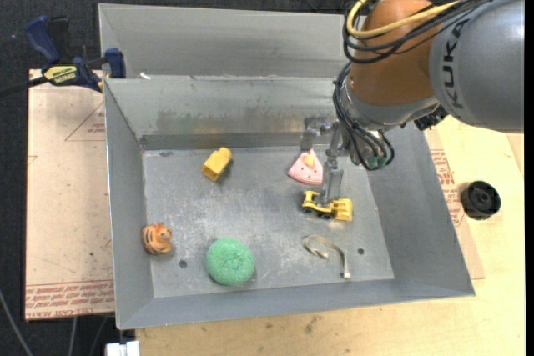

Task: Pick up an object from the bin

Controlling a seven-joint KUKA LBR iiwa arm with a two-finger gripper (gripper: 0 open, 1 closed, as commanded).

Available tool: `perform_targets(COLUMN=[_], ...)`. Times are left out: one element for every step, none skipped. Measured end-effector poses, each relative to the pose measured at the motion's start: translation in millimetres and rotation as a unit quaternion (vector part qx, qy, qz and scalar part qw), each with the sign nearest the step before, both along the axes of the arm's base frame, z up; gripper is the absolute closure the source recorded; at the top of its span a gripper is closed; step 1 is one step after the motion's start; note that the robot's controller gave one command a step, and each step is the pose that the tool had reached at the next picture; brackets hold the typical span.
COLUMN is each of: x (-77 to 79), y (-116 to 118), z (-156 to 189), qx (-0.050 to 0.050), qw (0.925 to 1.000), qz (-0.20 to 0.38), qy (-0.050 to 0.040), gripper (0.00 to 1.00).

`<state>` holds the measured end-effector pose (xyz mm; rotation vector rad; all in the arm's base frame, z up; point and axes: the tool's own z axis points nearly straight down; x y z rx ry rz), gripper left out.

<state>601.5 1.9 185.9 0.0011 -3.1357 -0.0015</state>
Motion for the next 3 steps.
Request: perform_targets(x=[1.3, -20.7, -27.3], y=[0, -17, -50], z=[5, -29, -67], qx=[0.0, 0.0, 0.0], qw=[1.0, 0.9993, 0.9996], qz=[0.0, 0.037, 0.028], qy=[-0.0037, -0.0068, -0.0038], gripper=[0.0, 0.0, 0.0])
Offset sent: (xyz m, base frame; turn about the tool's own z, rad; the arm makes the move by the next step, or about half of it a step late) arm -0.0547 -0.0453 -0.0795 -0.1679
